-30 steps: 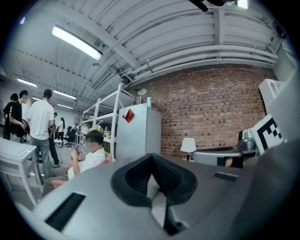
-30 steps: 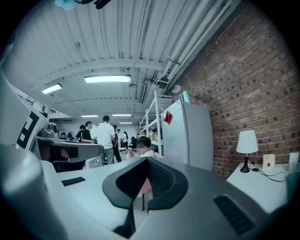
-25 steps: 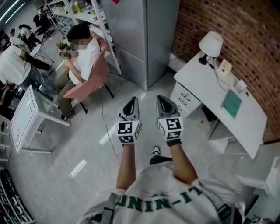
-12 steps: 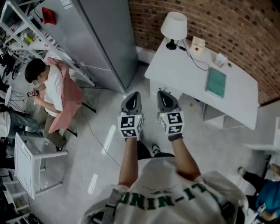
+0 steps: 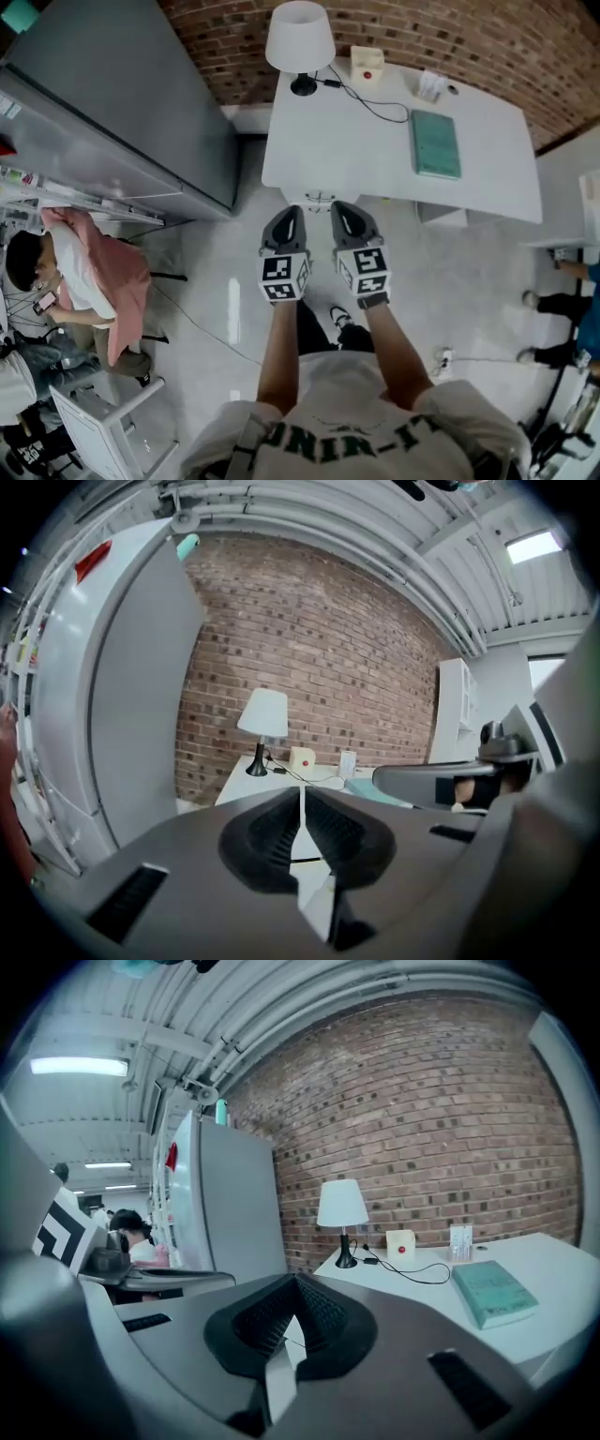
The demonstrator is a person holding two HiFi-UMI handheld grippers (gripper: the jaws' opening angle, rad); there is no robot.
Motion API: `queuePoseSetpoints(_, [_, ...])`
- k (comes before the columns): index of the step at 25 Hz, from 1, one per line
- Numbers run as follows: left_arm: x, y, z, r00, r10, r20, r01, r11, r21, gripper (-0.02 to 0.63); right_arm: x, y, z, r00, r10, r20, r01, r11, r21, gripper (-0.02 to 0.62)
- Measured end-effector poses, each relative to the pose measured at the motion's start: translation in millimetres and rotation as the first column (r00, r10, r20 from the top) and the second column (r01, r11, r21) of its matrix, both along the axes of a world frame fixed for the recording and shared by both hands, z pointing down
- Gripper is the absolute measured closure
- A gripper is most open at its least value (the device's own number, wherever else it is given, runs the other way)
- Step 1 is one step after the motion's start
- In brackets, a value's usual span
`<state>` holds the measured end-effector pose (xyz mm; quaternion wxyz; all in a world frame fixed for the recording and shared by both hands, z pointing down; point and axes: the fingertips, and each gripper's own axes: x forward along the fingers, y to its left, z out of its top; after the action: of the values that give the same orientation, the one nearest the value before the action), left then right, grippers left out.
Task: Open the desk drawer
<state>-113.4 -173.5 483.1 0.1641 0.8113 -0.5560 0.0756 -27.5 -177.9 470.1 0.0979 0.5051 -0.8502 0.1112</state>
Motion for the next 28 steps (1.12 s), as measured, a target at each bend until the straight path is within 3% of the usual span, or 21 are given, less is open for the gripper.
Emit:
queuePoseSetpoints(4, [12,-25,48,0.999,0.026,-0.030,-0.028,0.998,-0.059,0.592,16,-29,29,0.998,0.053,-0.016,-0.054,0.998,-0.036,0.601])
queuePoseSetpoints(12, [22,-40,154,0.996,0.007,-0.087,-0.023,0.984,-0.177,0.558,21,-39,104,0.999,0.041,-0.025,-0.044,0.993,-0.107,0.601])
queuePoseSetpoints(17, [26,-55,219,0.983,-0.048,-0.176,0.001,0.966,-0.260,0.522,21,-31,154,1.000,0.022,-0.014,-0.024,0.986,-0.166,0.601])
queuePoseSetpoints(21, [29,-65,267,0.977,-0.093,-0.192,0.024,0.942,-0.335,0.512,22,-25,187,0.999,0.040,0.013,-0.036,0.973,-0.228,0.601])
queuePoseSetpoints(25, [33,-76,308,0.943,-0.169,-0.288,0.042,0.915,-0.401,0.502,21,-28,207,0.999,0.050,0.020,-0.044,0.970,-0.239,0.601])
queuePoseSetpoints(28, [32,-85,336,0.891,-0.249,-0.381,0.060,0.894,-0.443,0.486,21,-36,221,0.998,0.053,0.029,-0.045,0.969,-0.244,0.601])
